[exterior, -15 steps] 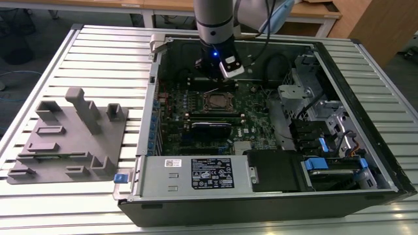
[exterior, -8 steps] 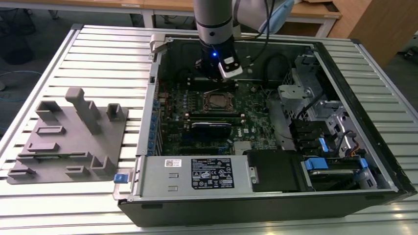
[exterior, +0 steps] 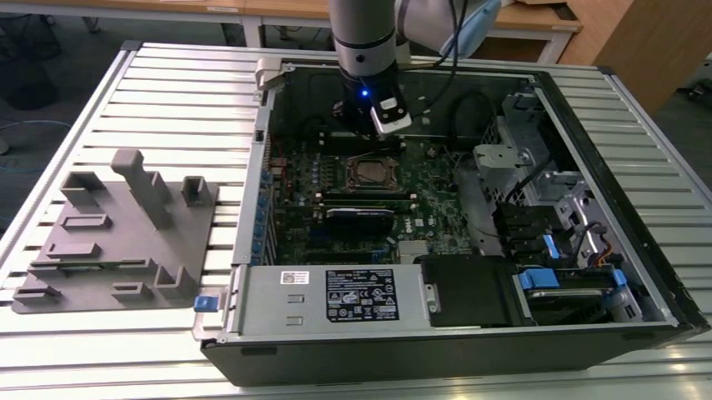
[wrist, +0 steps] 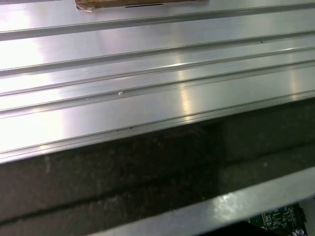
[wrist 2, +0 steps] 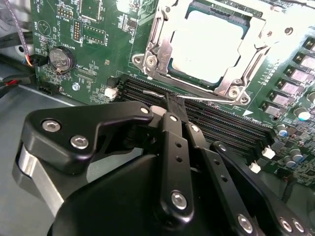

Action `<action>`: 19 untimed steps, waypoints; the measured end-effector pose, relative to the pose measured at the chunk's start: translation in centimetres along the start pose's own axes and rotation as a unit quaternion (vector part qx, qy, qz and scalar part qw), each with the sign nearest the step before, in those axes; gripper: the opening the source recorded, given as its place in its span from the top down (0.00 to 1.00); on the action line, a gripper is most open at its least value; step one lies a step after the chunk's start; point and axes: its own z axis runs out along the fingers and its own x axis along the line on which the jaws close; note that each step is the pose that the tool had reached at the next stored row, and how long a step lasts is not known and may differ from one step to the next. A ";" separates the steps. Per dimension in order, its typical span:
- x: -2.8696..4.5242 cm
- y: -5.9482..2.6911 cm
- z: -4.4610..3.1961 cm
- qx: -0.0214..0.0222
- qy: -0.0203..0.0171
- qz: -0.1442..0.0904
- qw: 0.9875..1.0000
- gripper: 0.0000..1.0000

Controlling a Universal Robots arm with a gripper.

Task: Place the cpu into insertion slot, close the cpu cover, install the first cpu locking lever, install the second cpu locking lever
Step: 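Install the first cpu locking lever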

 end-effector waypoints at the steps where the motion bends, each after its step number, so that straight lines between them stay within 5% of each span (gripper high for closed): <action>1: 0.00 0.00 0.00 0.000 0.000 0.000 1.000 0.89; 10: 0.07 0.12 0.20 0.000 0.000 0.000 1.000 0.89; 19: 0.17 0.02 0.76 -0.002 -0.009 -0.001 1.000 0.89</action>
